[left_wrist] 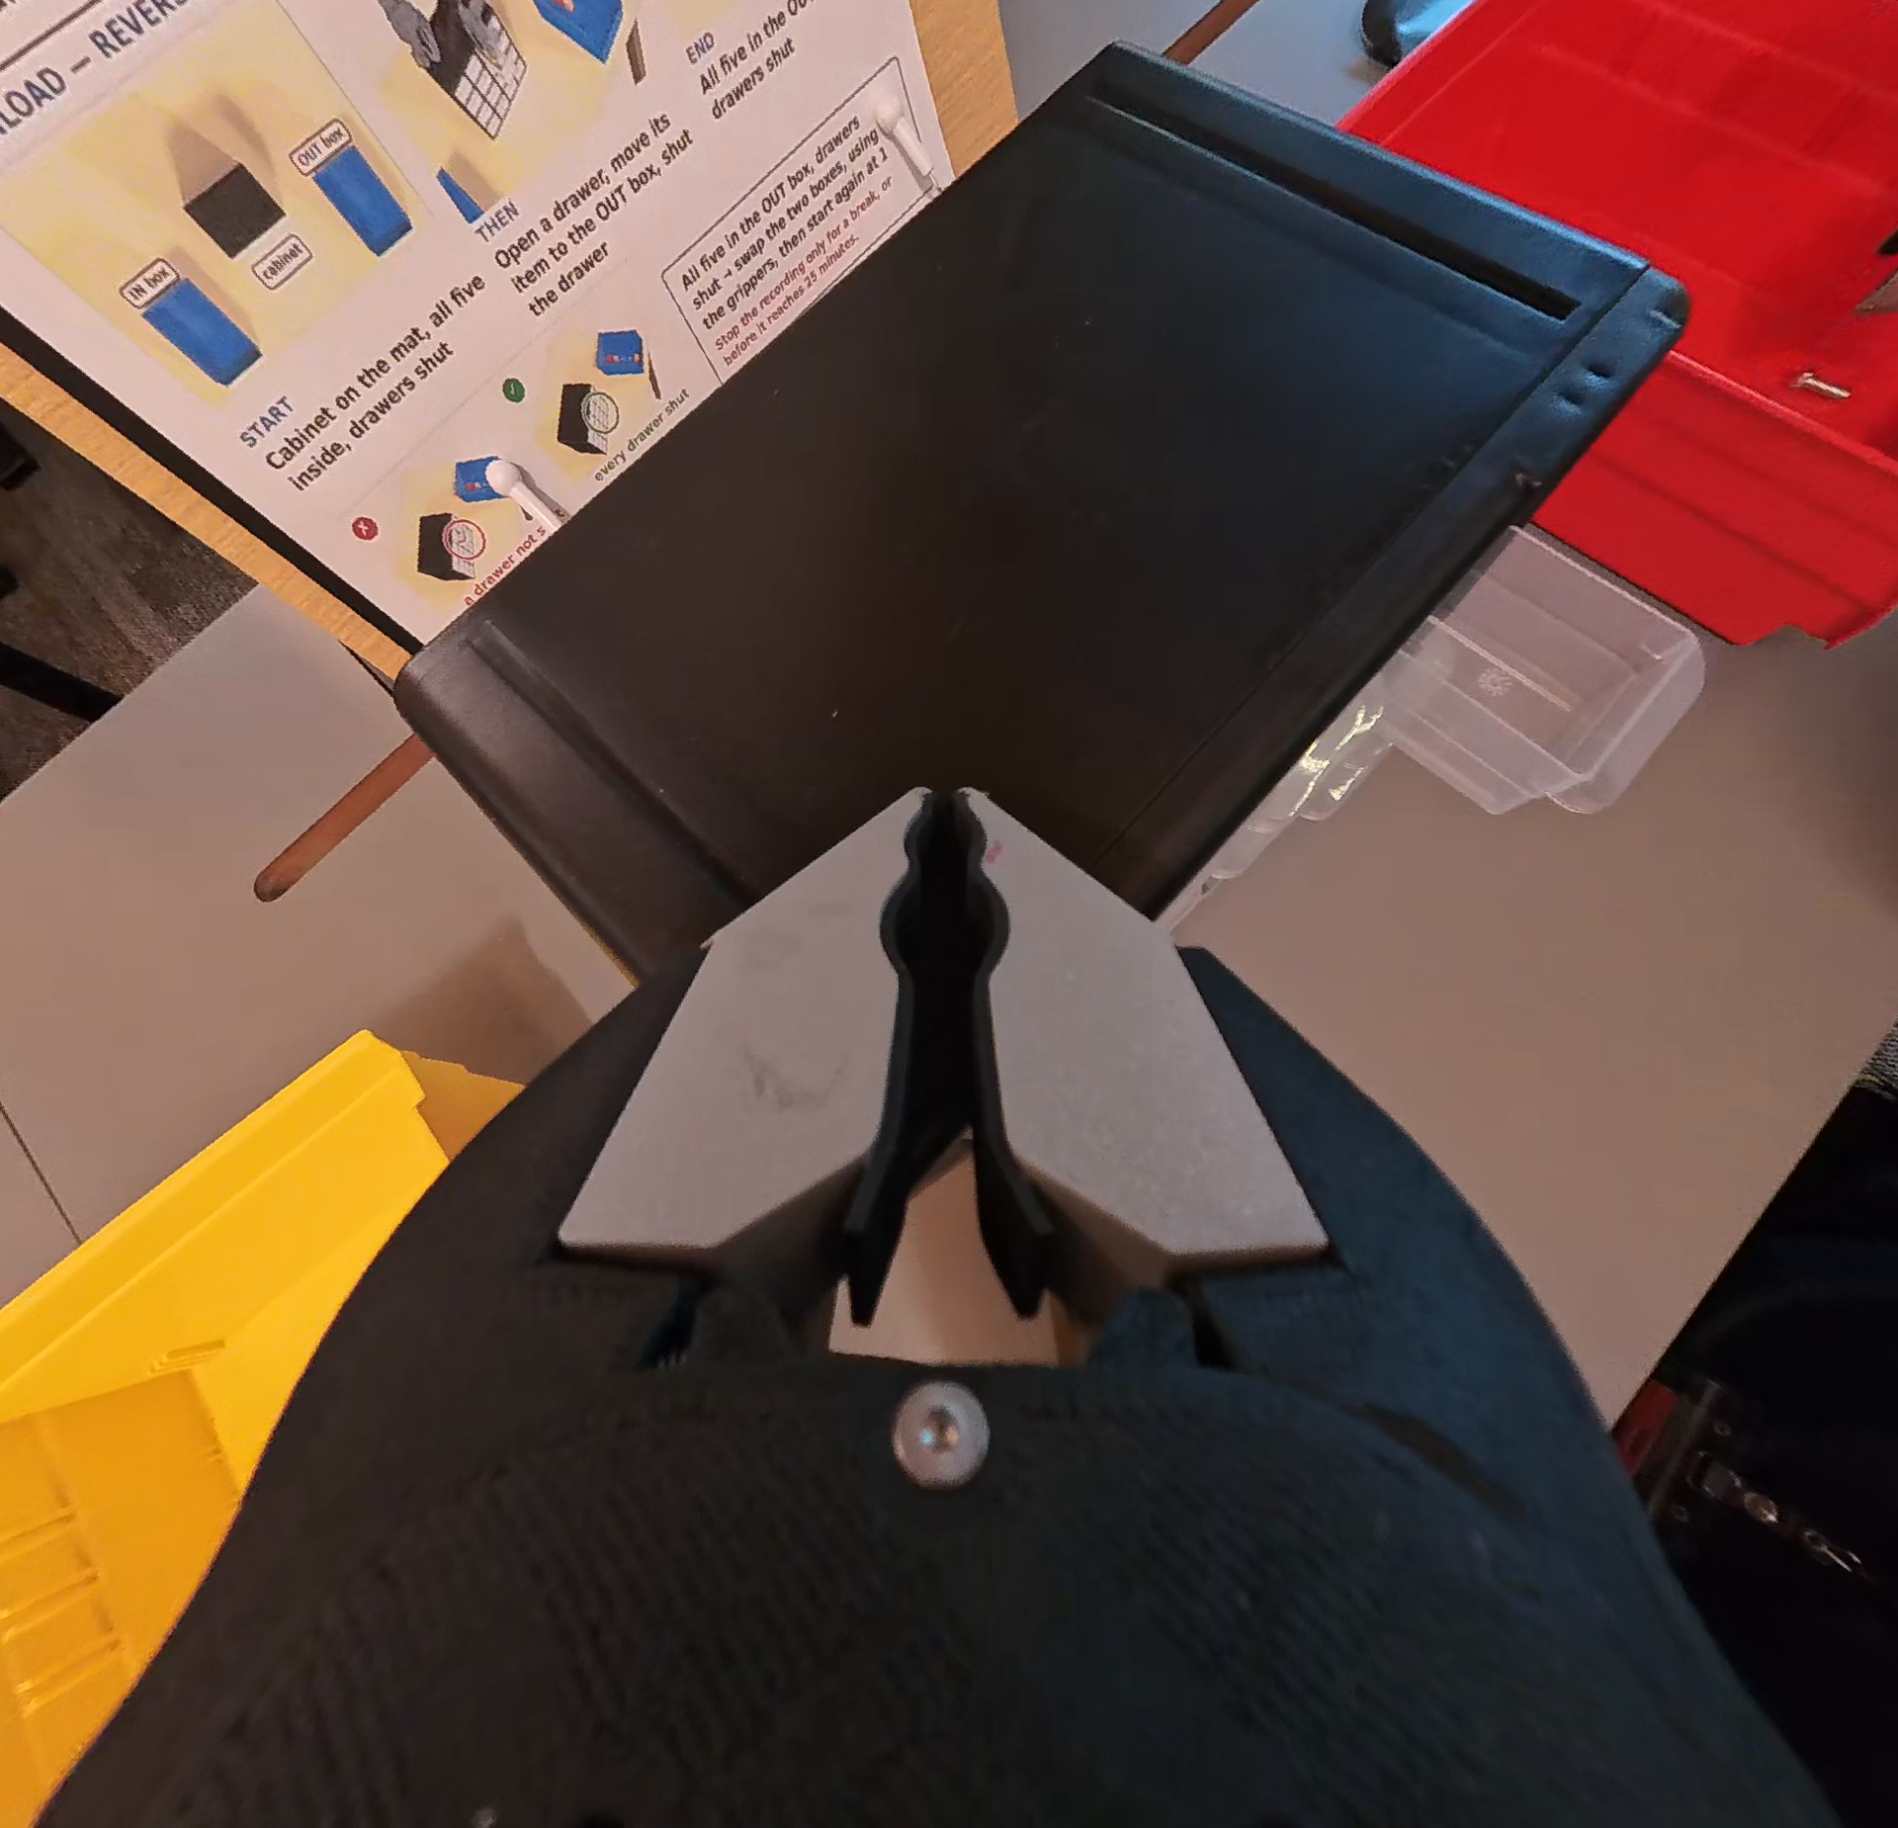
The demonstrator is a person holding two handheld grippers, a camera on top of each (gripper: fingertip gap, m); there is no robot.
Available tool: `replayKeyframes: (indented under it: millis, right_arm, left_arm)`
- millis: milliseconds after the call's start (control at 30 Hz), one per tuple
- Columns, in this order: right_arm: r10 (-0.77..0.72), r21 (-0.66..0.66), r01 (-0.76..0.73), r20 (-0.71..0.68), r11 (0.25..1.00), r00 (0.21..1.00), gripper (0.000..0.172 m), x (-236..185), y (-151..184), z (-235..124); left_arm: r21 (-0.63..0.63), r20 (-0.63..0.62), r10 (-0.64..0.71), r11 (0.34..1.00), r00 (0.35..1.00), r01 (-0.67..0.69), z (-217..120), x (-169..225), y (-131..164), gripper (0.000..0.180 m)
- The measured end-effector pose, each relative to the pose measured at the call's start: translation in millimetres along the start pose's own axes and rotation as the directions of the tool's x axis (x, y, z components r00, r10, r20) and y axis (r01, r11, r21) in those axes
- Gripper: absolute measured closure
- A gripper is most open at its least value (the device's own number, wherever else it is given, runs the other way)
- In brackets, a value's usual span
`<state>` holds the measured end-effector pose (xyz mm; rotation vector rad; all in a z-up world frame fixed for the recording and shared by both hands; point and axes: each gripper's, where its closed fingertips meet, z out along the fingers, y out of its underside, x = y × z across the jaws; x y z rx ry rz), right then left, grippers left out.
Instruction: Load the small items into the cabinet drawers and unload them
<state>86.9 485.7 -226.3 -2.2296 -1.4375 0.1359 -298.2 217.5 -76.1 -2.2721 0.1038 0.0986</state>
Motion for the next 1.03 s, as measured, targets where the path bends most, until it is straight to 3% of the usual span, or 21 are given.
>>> replayKeyframes:
  millis: [200, 333, 433, 567, 767, 1033]
  right_arm:
    - [-0.045, 0.338, -0.034, 0.222, 0.941, 0.974, 0.146, -66, -63, -80]
    - [-0.229, 0.467, 0.07, 0.292, 0.881, 0.929, 0.146, -138, -85, -122]
    - [-0.392, 0.515, 0.207, 0.281, 0.832, 0.876, 0.144, -194, -89, -134]
    - [-0.528, 0.55, 0.314, 0.287, 0.774, 0.799, 0.146, -256, -90, -132]
    - [-0.587, 0.533, 0.372, 0.316, 0.76, 0.745, 0.151, -309, -93, -91]
    - [-0.545, 0.508, 0.358, 0.286, 0.784, 0.788, 0.158, -314, -118, -44]
  left_arm:
    - [0.001, 0.001, -0.003, 1.0, 1.0, 0.003, 0, 0, 0, 0.179]
    - [0.003, 0.0, -0.007, 1.0, 1.0, 0.007, 0, 0, 0, 0.179]
    - [0.008, -0.001, -0.014, 1.0, 1.0, 0.014, 0, 0, 0, 0.179]
    - [0.011, 0.004, -0.017, 1.0, 1.0, 0.017, 0, 0, 0, 0.178]
    - [-0.001, 0.01, -0.012, 1.0, 1.0, 0.012, 0, 0, 0, 0.179]
    - [0.015, -0.005, -0.025, 1.0, 1.0, 0.025, 0, 0, 0, 0.179]
